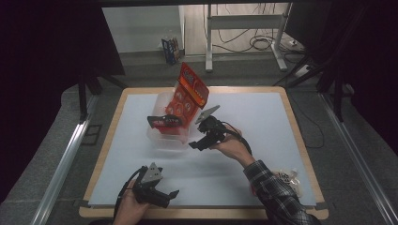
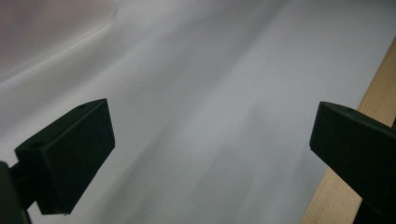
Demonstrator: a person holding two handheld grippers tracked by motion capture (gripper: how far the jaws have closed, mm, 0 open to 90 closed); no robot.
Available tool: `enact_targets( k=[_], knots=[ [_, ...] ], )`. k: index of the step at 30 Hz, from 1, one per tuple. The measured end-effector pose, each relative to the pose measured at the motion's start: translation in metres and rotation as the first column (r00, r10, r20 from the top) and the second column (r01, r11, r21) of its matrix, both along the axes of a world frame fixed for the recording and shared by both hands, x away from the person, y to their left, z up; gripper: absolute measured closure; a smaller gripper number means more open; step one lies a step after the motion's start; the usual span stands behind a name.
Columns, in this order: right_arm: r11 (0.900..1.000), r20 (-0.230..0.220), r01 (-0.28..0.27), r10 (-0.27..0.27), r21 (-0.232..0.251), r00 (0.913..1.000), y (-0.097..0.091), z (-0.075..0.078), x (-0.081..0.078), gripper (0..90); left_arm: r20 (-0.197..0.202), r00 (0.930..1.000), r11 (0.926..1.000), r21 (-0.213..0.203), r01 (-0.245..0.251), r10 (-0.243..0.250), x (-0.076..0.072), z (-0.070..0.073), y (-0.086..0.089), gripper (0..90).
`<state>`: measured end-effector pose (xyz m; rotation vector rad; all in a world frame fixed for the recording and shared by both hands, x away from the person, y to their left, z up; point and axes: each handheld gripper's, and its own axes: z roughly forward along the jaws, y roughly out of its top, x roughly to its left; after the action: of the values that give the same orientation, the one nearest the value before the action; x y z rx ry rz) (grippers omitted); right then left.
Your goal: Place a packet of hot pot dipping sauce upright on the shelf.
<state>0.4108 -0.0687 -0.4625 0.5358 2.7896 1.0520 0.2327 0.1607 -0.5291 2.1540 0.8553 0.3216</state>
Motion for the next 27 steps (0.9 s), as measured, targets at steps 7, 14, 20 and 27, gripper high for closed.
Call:
enact_targets(
  k=[7, 14, 20, 27],
  knots=[
    [0.999, -0.006, 0.038, -0.038, 0.023, 0.9993, -0.03, -0.007, -0.02, 9.3, 0.0, 1.0, 1.0, 0.009, 0.004, -0.004, 0.0, -0.001, -0.001, 0.1],
    [0.9966, 0.008, 0.08, -0.081, 0.016, 0.9967, -0.055, -0.015, -0.04, 7.9, -0.001, 1.0, 0.9999, 0.013, 0.008, -0.008, 0.0, -0.001, -0.002, 0.2],
    [0.9938, -0.033, 0.109, -0.108, 0.022, 0.9936, -0.073, -0.021, -0.053, 5.6, -0.002, 1.0, 0.9999, 0.014, 0.007, -0.007, 0.0, -0.001, -0.002, 0.2],
    [0.9841, -0.052, 0.176, -0.177, -0.02, 0.9829, -0.088, -0.026, -0.065, 13.3, -0.001, 1.0, 0.9999, 0.013, 0.009, -0.009, 0.0, -0.001, -0.002, 0.2]
  ],
)
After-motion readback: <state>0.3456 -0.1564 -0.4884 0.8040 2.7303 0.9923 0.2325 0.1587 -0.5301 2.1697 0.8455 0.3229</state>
